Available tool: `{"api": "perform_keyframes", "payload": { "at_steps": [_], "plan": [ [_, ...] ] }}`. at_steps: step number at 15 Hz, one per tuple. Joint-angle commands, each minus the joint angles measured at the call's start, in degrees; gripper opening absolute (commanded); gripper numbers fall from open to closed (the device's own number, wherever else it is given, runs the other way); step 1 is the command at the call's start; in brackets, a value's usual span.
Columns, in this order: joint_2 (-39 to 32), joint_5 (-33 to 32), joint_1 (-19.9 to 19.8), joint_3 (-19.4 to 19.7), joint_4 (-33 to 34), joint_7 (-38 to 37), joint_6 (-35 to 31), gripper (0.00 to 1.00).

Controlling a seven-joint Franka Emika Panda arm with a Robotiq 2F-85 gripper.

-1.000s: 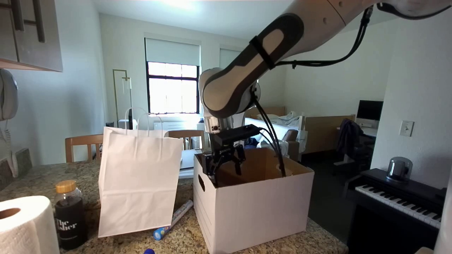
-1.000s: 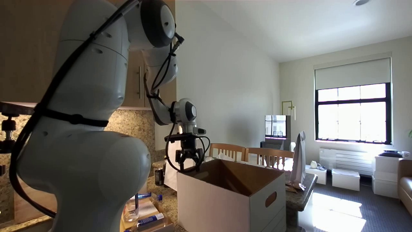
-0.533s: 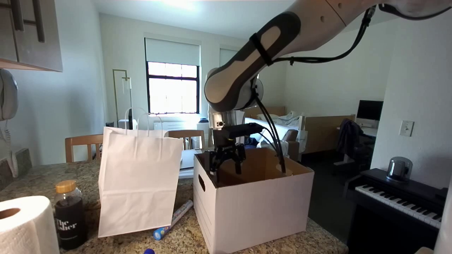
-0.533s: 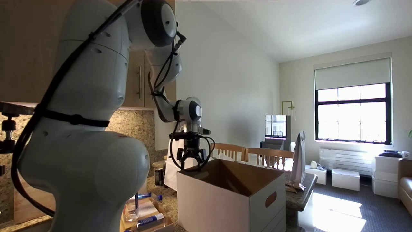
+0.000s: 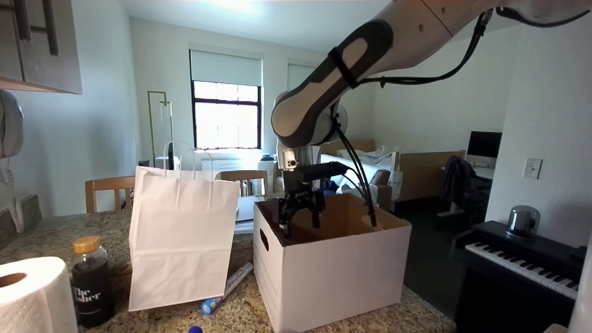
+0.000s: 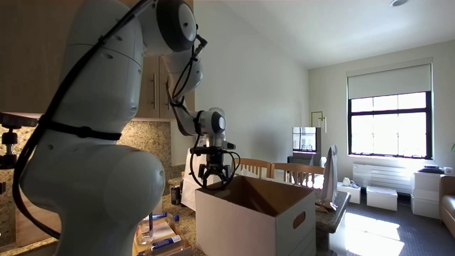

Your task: Remove the bottles from the box and put them on the table

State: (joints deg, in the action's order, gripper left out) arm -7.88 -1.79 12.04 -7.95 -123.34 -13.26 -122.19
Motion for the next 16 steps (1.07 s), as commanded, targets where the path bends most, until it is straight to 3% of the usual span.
{"api": "perform_keyframes", "payload": {
  "at_steps": [1, 12, 13, 14, 16],
  "plan": [
    [0.0, -0.2, -1.0, 0.2, -0.4, 1.8, 1.3, 1.00],
    [-3.8, -0.5, -0.6, 0.6, -0.4, 1.3, -0.4, 1.00],
    [-3.9, -0.8, -0.4, 0.6, -0.6, 1.2, -0.5, 0.91],
    [-4.0, -1.0, -0.4, 0.6, -0.7, 1.0, -0.8, 0.74],
    [-4.0, -1.3, -0.3, 0.6, -0.8, 1.0, -0.8, 0.60]
  ]
}}
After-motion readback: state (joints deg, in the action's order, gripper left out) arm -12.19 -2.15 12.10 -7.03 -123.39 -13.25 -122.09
